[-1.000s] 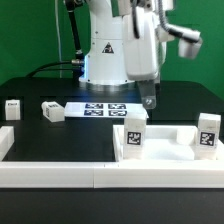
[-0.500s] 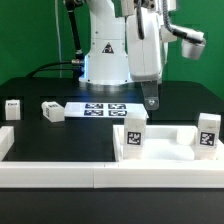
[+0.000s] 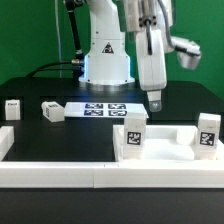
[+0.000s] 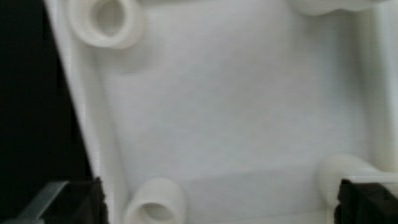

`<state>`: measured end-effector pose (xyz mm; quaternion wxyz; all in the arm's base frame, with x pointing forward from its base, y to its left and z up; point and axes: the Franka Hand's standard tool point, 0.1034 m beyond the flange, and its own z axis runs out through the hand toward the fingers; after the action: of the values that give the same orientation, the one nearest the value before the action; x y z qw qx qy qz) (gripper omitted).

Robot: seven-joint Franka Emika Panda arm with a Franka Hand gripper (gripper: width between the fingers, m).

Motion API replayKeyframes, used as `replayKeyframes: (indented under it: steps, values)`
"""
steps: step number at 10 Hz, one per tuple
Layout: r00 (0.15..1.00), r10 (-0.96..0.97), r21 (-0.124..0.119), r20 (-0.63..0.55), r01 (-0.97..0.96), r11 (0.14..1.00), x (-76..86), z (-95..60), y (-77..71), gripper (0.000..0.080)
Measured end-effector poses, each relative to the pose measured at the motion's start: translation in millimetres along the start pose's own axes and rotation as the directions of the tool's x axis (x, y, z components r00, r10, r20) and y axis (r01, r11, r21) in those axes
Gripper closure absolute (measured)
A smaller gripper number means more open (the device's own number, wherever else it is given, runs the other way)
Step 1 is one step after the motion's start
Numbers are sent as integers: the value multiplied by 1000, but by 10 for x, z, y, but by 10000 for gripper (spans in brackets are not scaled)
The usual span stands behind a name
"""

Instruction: Assemble square table

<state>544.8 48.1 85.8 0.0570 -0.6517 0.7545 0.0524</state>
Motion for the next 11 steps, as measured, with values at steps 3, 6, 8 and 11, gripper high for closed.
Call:
replayKeyframes:
  steps: [3, 6, 8, 11]
  values:
    - [999, -13, 12, -30, 13, 1000, -31, 169, 165, 150]
    - [998, -35, 51, -52, 38, 998, -105, 261, 163, 150]
    - [997, -44, 37, -61, 46, 998, -94, 353, 200, 150]
    - [997, -51, 33, -64, 53, 998, -100, 377, 213, 150]
